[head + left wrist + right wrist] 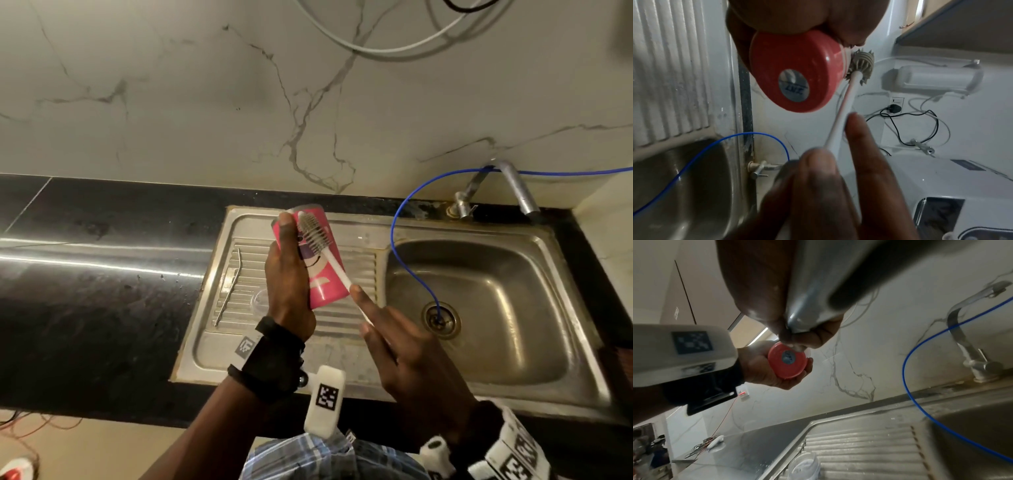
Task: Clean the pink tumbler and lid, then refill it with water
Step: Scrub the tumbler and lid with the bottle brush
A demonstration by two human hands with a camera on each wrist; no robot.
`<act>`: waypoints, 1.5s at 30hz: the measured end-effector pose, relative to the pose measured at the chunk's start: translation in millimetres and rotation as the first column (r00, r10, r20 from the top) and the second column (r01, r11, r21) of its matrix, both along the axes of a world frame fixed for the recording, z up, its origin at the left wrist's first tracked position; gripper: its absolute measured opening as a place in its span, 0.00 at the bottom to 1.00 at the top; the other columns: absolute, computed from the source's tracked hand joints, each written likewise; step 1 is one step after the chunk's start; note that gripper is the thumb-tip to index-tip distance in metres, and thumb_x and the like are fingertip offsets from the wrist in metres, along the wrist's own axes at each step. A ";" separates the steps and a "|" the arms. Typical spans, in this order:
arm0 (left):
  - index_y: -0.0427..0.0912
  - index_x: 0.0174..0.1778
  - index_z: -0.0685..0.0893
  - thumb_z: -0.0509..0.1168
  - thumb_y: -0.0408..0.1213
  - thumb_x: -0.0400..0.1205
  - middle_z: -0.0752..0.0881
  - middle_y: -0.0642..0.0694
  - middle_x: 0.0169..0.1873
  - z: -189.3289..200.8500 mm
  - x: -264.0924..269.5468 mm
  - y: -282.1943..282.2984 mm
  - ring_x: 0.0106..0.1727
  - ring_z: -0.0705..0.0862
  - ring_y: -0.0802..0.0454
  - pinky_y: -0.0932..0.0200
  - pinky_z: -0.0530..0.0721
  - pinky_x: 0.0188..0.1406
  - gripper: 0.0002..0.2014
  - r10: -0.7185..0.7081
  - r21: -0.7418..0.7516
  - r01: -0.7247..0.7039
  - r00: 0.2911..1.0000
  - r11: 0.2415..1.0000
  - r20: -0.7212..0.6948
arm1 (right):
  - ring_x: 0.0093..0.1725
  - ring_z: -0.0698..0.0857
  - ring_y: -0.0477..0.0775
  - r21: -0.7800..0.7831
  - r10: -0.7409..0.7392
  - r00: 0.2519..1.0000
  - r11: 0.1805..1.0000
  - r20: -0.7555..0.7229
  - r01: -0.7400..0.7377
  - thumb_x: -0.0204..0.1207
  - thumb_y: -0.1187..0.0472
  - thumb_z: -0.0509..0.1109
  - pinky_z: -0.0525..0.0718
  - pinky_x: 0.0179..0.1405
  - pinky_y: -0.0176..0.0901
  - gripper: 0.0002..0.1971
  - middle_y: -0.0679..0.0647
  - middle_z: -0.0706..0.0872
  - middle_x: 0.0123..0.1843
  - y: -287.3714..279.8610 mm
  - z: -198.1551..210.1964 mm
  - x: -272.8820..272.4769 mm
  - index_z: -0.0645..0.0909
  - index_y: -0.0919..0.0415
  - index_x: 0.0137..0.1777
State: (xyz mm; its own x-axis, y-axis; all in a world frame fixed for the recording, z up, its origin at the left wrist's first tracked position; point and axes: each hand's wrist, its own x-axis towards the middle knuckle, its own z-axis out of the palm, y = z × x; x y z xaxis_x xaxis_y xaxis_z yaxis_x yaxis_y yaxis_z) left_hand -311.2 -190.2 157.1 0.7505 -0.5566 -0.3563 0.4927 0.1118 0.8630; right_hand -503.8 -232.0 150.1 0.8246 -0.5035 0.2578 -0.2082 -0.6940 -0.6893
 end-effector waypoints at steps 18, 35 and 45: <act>0.35 0.75 0.85 0.63 0.59 0.87 0.90 0.36 0.55 -3.3 6.9 17.5 0.54 0.89 0.37 0.40 0.87 0.59 0.32 -0.129 -0.063 0.118 0.968 0.991 -0.217 | 0.40 0.78 0.47 0.034 -0.012 0.998 0.999 -0.056 0.014 0.91 0.60 0.62 0.80 0.43 0.44 0.33 0.46 0.76 0.46 -3.0 0.6 8.6 0.57 0.36 0.90; 0.49 0.55 0.91 0.71 0.86 0.62 0.84 0.37 0.51 -11.1 0.6 5.4 0.53 0.86 0.34 0.31 0.86 0.65 0.44 -0.032 -0.059 0.022 0.984 0.998 -0.176 | 0.36 0.76 0.47 -0.028 -0.049 0.998 0.998 -0.041 0.048 0.90 0.61 0.62 0.81 0.37 0.50 0.33 0.46 0.74 0.45 12.1 2.0 20.3 0.59 0.40 0.90; 0.41 0.66 0.88 0.71 0.86 0.63 0.87 0.37 0.54 -15.5 14.3 17.5 0.56 0.90 0.35 0.29 0.89 0.66 0.52 -0.013 -0.035 0.007 0.982 0.999 -0.189 | 0.36 0.74 0.44 -0.008 -0.024 0.998 1.000 -0.055 0.023 0.91 0.59 0.62 0.79 0.37 0.42 0.32 0.43 0.72 0.43 25.1 -2.2 10.2 0.58 0.37 0.90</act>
State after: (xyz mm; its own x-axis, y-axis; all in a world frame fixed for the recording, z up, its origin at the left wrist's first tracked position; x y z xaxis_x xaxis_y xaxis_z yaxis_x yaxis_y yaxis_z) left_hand -296.9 -172.7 141.6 0.6660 -0.5779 -0.4717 0.6475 0.1340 0.7502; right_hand -493.6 -206.9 147.9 0.8257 -0.5213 0.2156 -0.2622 -0.6931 -0.6715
